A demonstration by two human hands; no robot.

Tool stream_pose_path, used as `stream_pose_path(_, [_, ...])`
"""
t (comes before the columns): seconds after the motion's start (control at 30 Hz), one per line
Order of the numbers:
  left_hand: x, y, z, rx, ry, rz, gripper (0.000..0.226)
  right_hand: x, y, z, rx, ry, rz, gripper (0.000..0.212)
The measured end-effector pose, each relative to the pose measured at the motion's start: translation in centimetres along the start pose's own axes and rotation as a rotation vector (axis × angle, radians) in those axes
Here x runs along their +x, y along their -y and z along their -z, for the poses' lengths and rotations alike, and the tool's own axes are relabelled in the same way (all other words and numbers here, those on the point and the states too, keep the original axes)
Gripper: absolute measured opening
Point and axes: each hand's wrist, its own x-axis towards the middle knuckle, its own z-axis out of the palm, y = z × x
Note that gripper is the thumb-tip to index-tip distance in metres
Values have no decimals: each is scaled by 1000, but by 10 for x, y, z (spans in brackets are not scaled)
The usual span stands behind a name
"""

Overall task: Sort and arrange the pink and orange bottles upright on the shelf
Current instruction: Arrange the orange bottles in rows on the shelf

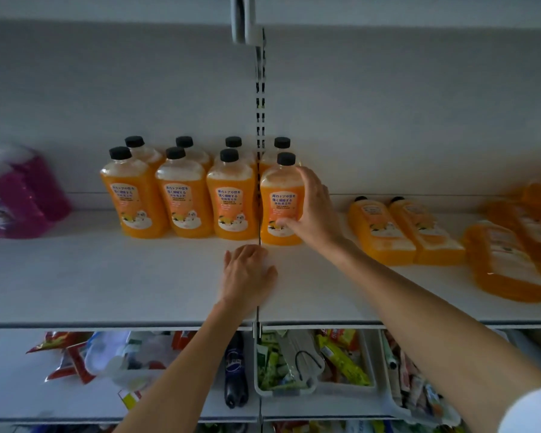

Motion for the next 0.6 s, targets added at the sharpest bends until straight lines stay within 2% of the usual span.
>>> stream_pose_path(0.47, [-1, -3, 7, -10, -3, -5, 33, 23, 3, -13, -229, 16, -46, 104])
stream_pose_path(0.6, [-8, -9, 13, -85, -31, -162, 29, 27, 6, -7, -287, 57, -43, 101])
